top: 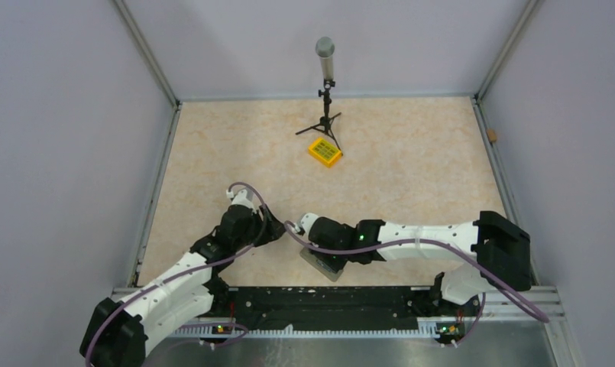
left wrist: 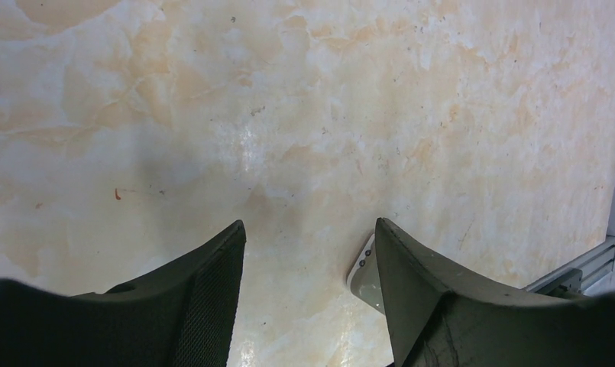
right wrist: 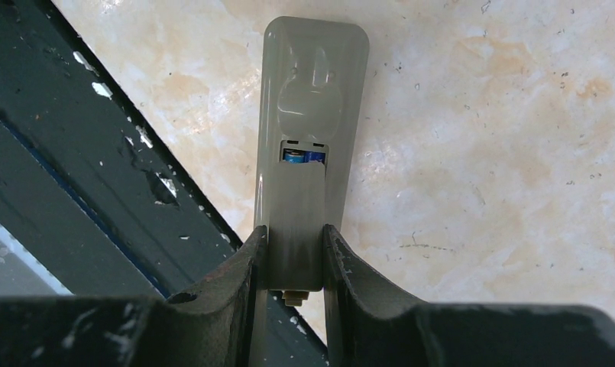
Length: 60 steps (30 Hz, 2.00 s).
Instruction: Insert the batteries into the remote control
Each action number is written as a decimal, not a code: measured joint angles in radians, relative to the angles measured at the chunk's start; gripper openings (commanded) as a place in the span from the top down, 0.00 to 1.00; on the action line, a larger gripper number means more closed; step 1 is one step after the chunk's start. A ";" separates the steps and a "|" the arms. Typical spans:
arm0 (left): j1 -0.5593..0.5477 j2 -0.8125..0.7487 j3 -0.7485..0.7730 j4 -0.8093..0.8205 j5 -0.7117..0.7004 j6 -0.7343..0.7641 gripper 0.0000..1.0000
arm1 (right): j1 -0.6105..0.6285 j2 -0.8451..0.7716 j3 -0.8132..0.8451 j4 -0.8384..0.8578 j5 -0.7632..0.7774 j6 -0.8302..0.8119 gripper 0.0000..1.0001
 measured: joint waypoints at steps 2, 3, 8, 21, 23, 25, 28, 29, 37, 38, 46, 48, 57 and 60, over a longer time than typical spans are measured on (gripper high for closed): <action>0.000 -0.010 -0.004 -0.006 -0.002 -0.001 0.36 | 0.000 0.001 0.000 0.000 0.002 0.008 1.00; 0.000 -0.013 -0.006 -0.010 -0.002 -0.002 0.36 | 0.000 0.004 0.001 0.000 0.003 0.011 1.00; 0.002 -0.028 -0.014 -0.023 0.000 -0.007 0.35 | 0.000 0.043 0.023 -0.006 0.012 0.033 1.00; 0.009 -0.078 -0.024 -0.031 0.001 -0.008 0.35 | 0.000 0.060 0.025 -0.008 0.019 0.068 1.00; 0.010 -0.078 -0.025 -0.031 0.001 -0.009 0.35 | 0.000 0.066 0.025 -0.008 0.019 0.070 1.00; 0.012 -0.078 -0.026 -0.031 0.003 -0.009 0.35 | 0.000 0.066 0.025 -0.008 0.020 0.071 1.00; 0.013 -0.082 -0.026 -0.031 0.004 -0.009 0.35 | 0.000 0.066 0.025 -0.008 0.020 0.078 1.00; 0.013 -0.084 -0.026 -0.031 0.004 -0.008 0.35 | 0.000 0.066 0.025 -0.007 0.020 0.080 1.00; 0.013 -0.091 -0.026 -0.031 0.008 -0.009 0.35 | -0.001 0.066 0.025 -0.002 0.027 0.097 1.00; 0.013 -0.091 -0.026 -0.031 0.008 -0.009 0.35 | -0.002 0.066 0.025 0.000 0.027 0.098 1.00; 0.013 -0.092 -0.037 -0.031 0.015 -0.009 0.35 | -0.006 0.080 0.025 0.008 0.027 0.115 1.00; 0.014 -0.096 -0.039 -0.031 0.015 -0.009 0.34 | -0.006 0.080 0.025 0.008 0.027 0.116 1.00; 0.014 -0.100 -0.039 -0.031 0.019 -0.010 0.34 | -0.006 0.085 0.025 0.013 0.027 0.123 1.00; 0.014 -0.100 -0.039 -0.031 0.023 -0.010 0.34 | -0.006 0.092 0.025 0.013 0.027 0.124 0.98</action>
